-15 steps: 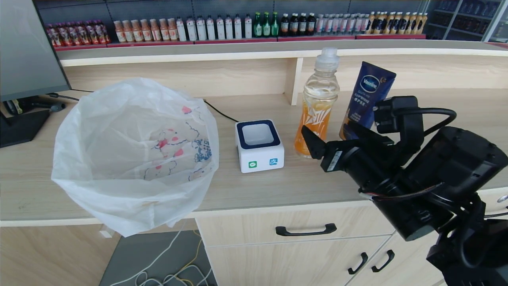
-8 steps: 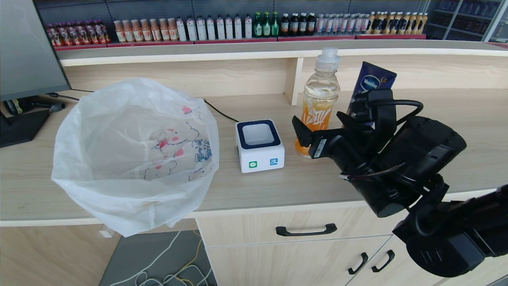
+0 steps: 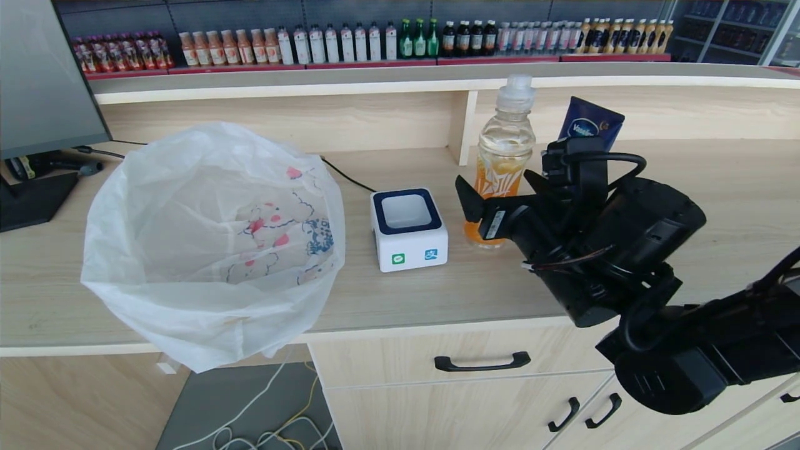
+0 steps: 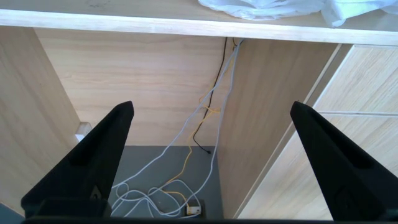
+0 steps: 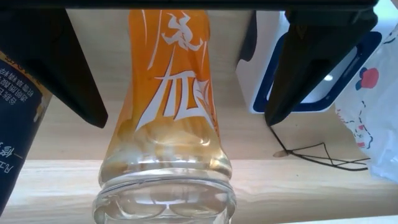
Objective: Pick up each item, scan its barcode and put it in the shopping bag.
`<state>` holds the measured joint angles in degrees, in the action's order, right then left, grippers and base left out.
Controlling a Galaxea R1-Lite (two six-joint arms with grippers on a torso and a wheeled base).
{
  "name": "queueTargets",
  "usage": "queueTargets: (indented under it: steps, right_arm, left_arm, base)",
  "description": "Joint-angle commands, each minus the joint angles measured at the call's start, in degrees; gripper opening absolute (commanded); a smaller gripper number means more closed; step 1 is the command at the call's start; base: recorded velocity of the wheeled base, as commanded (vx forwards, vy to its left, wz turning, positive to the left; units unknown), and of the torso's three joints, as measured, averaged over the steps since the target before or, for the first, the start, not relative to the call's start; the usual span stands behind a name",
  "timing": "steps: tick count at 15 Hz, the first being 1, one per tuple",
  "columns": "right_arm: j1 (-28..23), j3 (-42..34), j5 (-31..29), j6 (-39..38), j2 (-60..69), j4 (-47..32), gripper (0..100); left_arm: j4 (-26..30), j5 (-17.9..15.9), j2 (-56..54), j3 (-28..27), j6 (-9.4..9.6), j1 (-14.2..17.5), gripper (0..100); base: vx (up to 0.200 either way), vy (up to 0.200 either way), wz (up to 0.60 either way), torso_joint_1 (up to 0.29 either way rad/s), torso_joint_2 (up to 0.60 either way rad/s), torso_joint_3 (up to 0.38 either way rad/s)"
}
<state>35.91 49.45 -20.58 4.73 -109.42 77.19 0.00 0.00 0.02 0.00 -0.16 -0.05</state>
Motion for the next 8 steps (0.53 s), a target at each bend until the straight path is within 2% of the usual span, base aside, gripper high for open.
queueTargets:
  steps: [1,4,8]
  right_arm:
    - [-0.85,0.92,0.1,-0.07,-0.7,-0.02,100]
    - [-3.57,1.18,3.09,0.37,-1.14,0.07,100]
    - [-4.27,3.9,5.81,2.56,-2.73,0.42,100]
  left_arm:
    - [0.0,0.0,-0.02,0.0,-0.02,0.05,100]
    - [0.0,0.0,-0.02,0.0,-0.02,0.05,100]
    - [0.0,0.0,-0.02,0.0,-0.02,0.05,100]
  base:
    - [0.0,0.0,0.0,0.0,0.0,0.0]
    - [0.0,0.0,0.0,0.0,0.0,0.0]
    - [0.0,0.0,0.0,0.0,0.0,0.0]
